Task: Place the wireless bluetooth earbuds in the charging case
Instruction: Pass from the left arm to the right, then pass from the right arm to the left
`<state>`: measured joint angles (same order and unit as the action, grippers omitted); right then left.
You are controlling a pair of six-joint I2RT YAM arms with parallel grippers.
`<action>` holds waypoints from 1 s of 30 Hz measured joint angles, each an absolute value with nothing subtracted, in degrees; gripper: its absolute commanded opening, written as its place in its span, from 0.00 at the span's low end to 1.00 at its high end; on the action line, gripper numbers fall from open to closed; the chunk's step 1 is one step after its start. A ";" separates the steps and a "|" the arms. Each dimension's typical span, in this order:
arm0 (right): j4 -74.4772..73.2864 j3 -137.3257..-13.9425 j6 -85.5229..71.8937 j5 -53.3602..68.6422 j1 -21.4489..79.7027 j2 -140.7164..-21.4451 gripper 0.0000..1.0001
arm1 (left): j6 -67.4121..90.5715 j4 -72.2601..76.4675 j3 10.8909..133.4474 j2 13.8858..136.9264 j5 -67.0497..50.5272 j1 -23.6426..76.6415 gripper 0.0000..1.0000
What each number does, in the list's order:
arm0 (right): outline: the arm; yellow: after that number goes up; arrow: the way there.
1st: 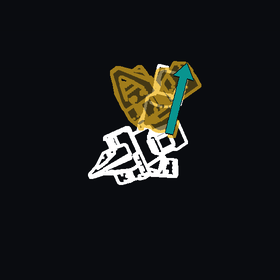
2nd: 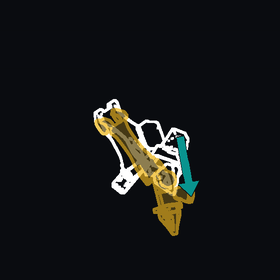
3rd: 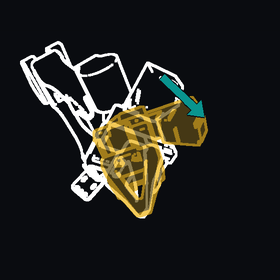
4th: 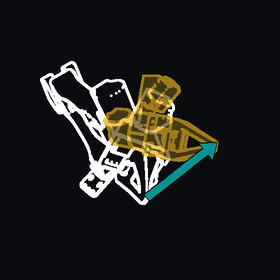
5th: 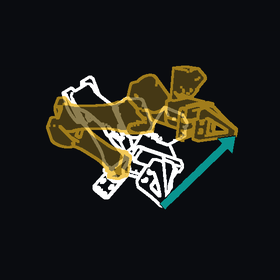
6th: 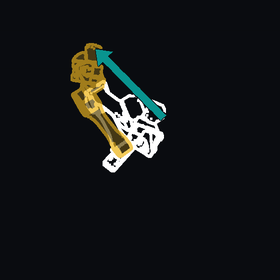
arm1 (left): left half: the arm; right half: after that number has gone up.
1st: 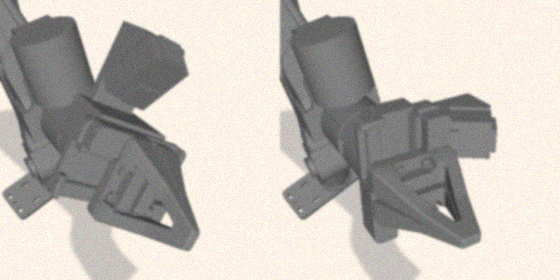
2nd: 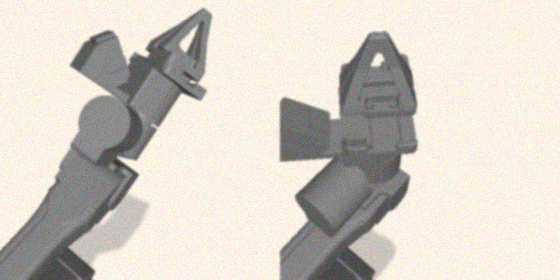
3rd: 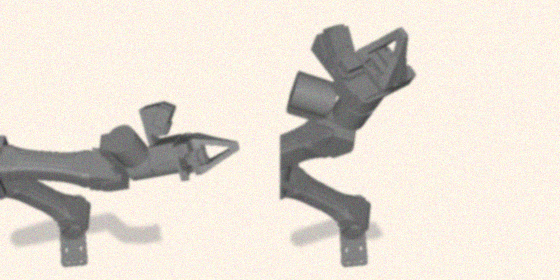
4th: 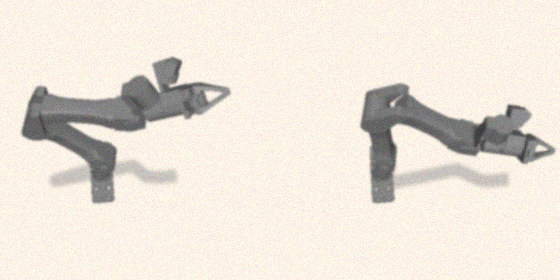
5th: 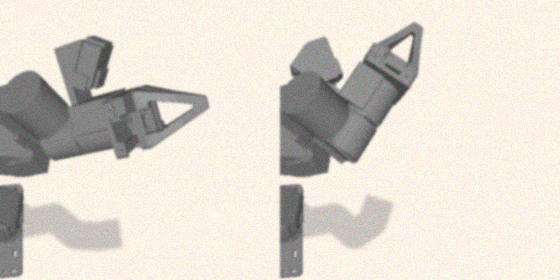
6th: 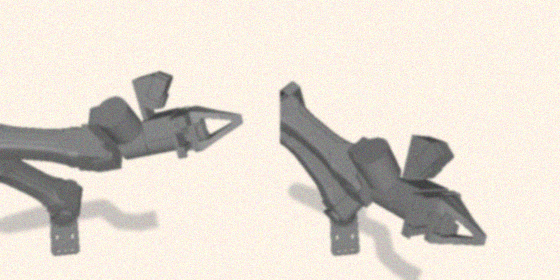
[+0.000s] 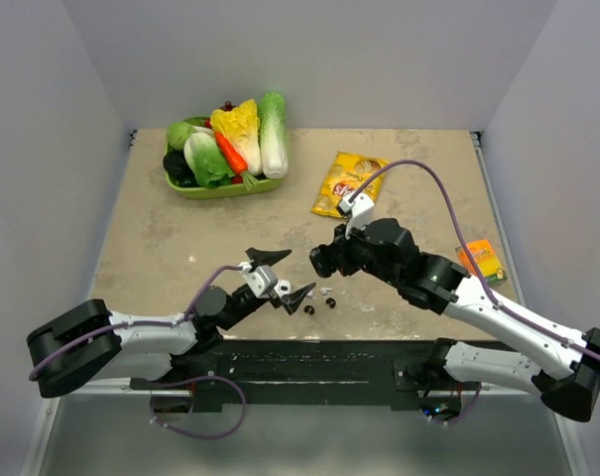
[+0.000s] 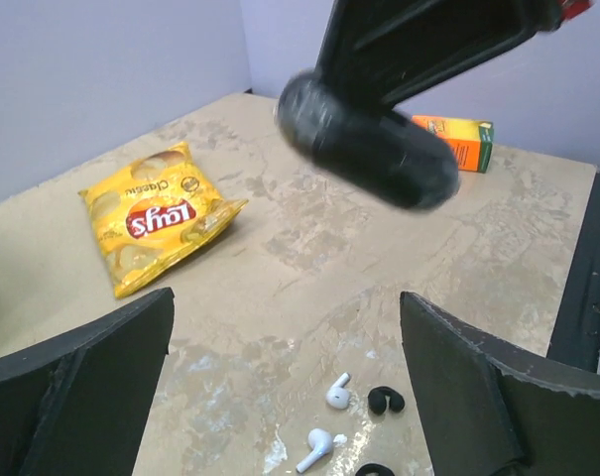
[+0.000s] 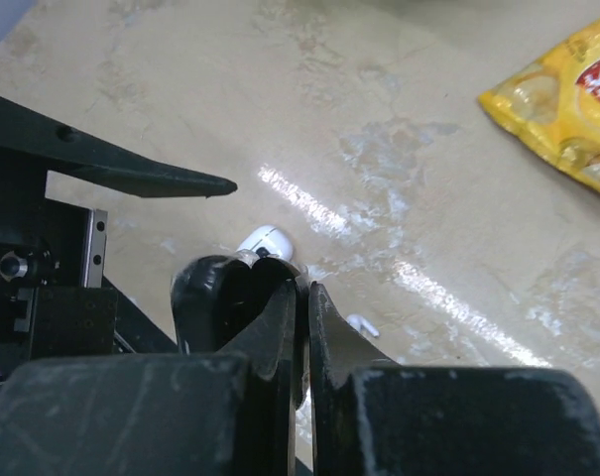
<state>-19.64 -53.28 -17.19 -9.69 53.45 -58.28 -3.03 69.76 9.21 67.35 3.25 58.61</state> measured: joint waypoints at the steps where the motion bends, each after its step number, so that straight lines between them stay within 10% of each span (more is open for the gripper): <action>1: -19.99 -53.76 -16.53 -10.00 53.36 -57.91 0.00 | -2.44 68.66 9.56 67.18 3.75 58.61 1.00; 11: -23.22 -55.94 -8.84 -14.31 55.18 -57.23 0.00 | 3.66 60.69 11.05 61.36 3.20 58.37 1.00; 30: -27.53 -58.24 2.24 -32.49 71.75 -58.96 0.00 | 15.97 45.28 27.94 65.30 -40.80 46.13 0.95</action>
<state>-27.53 -58.24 2.24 -32.49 71.75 -58.96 15.97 45.28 27.94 65.30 -40.80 46.13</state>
